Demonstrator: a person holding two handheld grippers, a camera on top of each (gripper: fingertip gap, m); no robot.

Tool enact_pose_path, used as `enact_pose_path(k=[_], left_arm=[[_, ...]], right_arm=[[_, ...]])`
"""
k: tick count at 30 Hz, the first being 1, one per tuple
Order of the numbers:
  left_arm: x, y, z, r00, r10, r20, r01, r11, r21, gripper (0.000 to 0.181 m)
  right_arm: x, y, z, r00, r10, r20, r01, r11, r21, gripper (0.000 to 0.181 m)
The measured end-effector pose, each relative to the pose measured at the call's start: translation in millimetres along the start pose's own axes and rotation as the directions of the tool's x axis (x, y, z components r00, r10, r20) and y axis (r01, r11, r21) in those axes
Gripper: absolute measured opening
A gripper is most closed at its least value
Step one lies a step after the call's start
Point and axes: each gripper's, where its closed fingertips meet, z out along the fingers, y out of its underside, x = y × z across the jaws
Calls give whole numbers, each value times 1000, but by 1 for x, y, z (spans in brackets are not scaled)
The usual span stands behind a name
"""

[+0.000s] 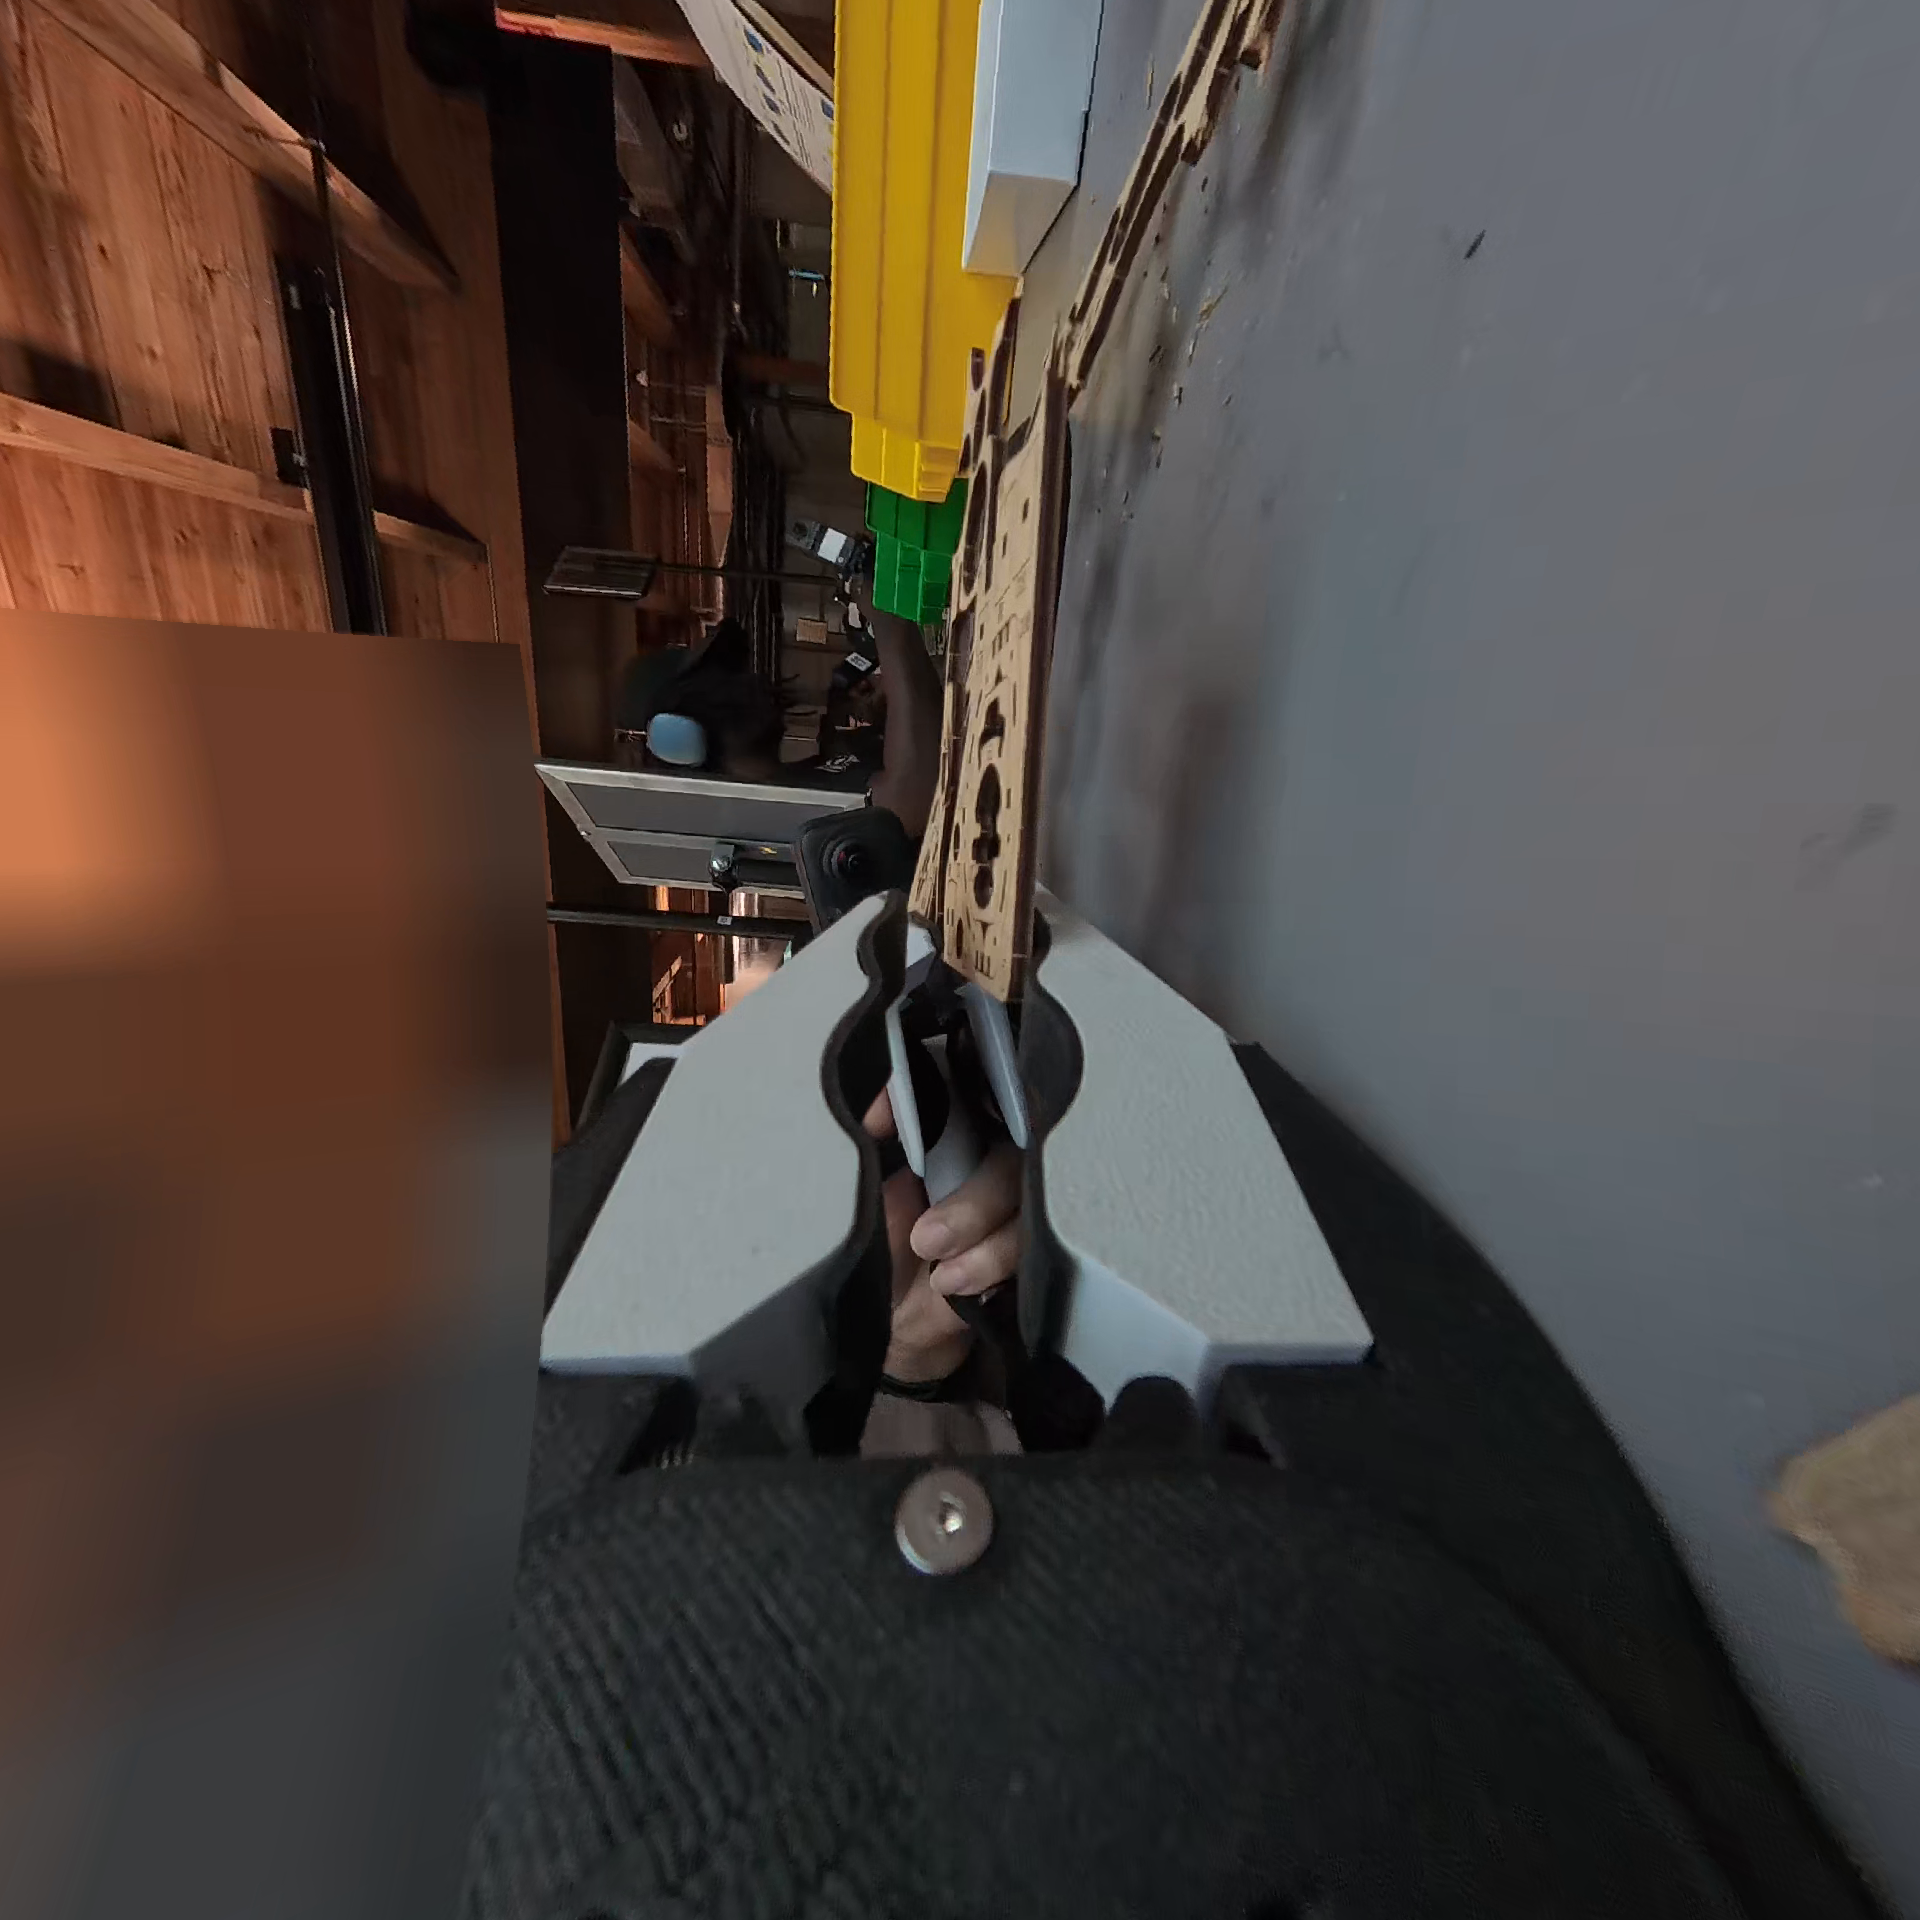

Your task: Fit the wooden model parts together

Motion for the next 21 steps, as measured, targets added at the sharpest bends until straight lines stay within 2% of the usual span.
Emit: enact_pose_path(k=[5,6,8,16,21], left_arm=[[0,0,0,1000,11,0,-11,1000,5,0],[0,-1,0,1000,11,-3,-11,1000,11,0],[1,-1,0,1000,12,-11,-11,1000,16,0],[2,0,2,1000,27,-9,-27,999,33,0],[5,3,2,999,25,-40,-25,1000,6,0]], right_arm=[[-3,5,6,1000,22,16,-21,1000,-19,20],[-2,8,7,1000,14,5,-14,1000,-23,19],[0,7,6,1000,-10,-10,10,1000,4,5],[-1,5,5,1000,4,4,-4,995,103,4],[-5,6,3,1000,-4,26,2,997,82,1]])
